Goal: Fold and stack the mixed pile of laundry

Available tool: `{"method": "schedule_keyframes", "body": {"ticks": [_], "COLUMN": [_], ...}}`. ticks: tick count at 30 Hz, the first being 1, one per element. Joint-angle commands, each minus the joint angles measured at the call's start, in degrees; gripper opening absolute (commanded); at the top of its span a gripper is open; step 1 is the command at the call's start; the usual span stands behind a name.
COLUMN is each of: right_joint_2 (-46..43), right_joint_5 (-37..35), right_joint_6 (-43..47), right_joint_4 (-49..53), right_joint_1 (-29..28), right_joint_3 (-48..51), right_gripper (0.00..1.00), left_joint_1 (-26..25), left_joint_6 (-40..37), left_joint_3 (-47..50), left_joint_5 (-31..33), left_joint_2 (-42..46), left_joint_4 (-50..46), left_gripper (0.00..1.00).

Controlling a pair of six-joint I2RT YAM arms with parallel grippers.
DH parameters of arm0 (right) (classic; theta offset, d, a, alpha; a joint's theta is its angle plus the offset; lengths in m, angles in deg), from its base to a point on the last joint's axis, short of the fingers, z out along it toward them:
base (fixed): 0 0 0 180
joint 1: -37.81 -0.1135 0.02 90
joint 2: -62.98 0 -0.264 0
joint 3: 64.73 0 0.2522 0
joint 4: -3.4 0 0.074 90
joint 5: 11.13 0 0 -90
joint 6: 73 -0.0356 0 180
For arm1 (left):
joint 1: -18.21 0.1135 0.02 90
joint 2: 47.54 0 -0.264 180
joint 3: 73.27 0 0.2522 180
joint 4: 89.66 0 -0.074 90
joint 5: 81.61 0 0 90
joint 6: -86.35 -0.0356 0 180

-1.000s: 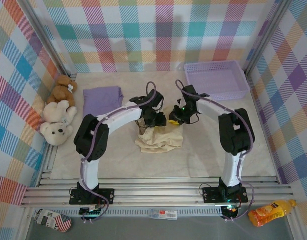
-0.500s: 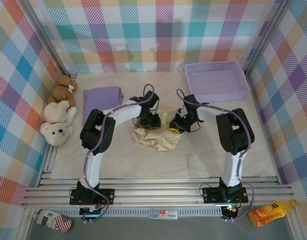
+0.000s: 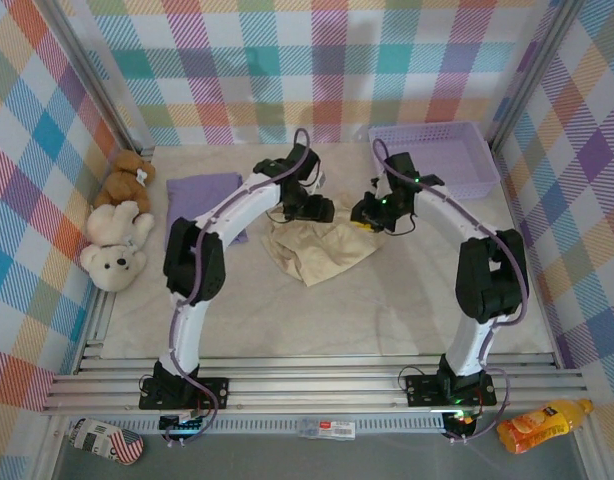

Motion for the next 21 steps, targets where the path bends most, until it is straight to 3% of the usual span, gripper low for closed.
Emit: {"method": "schedule_keyframes", "body": {"ticks": [1, 5, 7, 12, 18, 21], "right_joint_2": [6.39, 11.72, 12.93, 9.99, 0.29, -5.48], "right_joint_5": [-5.73, -10.88, -11.12, -8.80, -5.94, -6.05], "right_joint_6": [3.76, 4.66, 4.24, 1.06, -1.97, -3.33], "right_joint_4": [2.13, 3.33, 3.42, 1.53, 1.24, 1.09], "right_joint_1": [-0.23, -0.14, -0.11, -0.78, -5.12, -5.31], "right_joint_3": [-3.36, -4.97, -3.95, 4.44, 13.23, 14.37], "right_gripper": [0.20, 0.15, 0.14, 0.13, 0.16, 0.21], "left_joint_1": [-0.57, -1.85, -1.66, 0.10, 0.68, 0.75], "left_joint_6": [6.54, 9.83, 10.77, 8.67, 0.46, -0.42], "left_joint_3": [10.51, 17.78, 20.51, 24.31, 20.65, 19.43], "left_joint_5": [-8.30, -6.74, -2.79, 2.53, 7.03, 6.51], "left_joint_2": [5.73, 4.86, 3.92, 2.18, 3.09, 7.64], "left_joint_4": [7.07, 10.92, 11.09, 9.85, 2.45, -0.65], "left_gripper": [0.57, 0.40, 0.34, 0.31, 0.40, 0.65]}}
